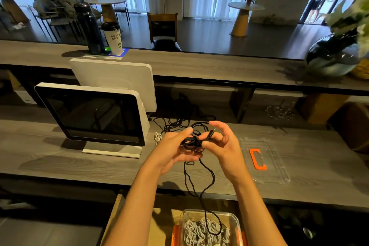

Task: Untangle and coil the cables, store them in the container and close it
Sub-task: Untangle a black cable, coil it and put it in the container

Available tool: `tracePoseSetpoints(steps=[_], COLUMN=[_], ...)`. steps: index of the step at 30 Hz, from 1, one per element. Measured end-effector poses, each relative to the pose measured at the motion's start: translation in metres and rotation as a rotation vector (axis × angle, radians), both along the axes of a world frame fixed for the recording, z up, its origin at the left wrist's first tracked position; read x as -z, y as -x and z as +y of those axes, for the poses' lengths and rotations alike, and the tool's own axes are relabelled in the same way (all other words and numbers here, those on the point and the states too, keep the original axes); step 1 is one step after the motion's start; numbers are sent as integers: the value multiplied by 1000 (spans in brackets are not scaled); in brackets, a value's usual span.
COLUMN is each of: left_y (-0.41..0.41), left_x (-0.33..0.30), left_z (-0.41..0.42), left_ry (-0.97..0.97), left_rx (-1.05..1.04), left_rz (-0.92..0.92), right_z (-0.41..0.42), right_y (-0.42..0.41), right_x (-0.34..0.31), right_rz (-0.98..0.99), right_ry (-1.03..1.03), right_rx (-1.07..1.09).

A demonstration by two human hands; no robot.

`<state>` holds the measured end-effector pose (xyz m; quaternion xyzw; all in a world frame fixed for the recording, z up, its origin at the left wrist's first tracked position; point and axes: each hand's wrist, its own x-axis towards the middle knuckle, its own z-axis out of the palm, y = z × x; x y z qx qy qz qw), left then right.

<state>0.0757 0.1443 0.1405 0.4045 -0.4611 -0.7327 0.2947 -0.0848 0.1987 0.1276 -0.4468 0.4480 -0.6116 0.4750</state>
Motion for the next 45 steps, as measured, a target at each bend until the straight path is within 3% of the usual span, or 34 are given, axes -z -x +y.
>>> tracePoseSetpoints(steps=[6, 12, 17, 22, 30, 37, 42, 45], left_y=[-4, 7, 14, 17, 19, 15, 12, 11], left_x=[-3, 9, 13, 15, 18, 15, 16, 16], left_z=[-2, -5, -6, -5, -3, -6, -9, -8], left_ry=[-12, -72, -64, -11, 74, 163, 236, 298], left_rx=[33, -161, -235, -267, -238, -150, -182, -130], left_rz=[42, 51, 111, 121, 52, -65, -156, -242], right_z=[2, -7, -14, -15, -14, -9, -12, -11], right_y=[0, -8, -13, -10, -4, -4, 0, 3], right_x=[2, 13, 18, 19, 15, 13, 16, 19], right_rz=[-32, 35, -218, -259, -77, -189, -504, -233], right_ry=[59, 62, -114, -220, -215, -194, -305, -237], right_rx=[6, 330, 437, 402, 204, 219, 221, 170])
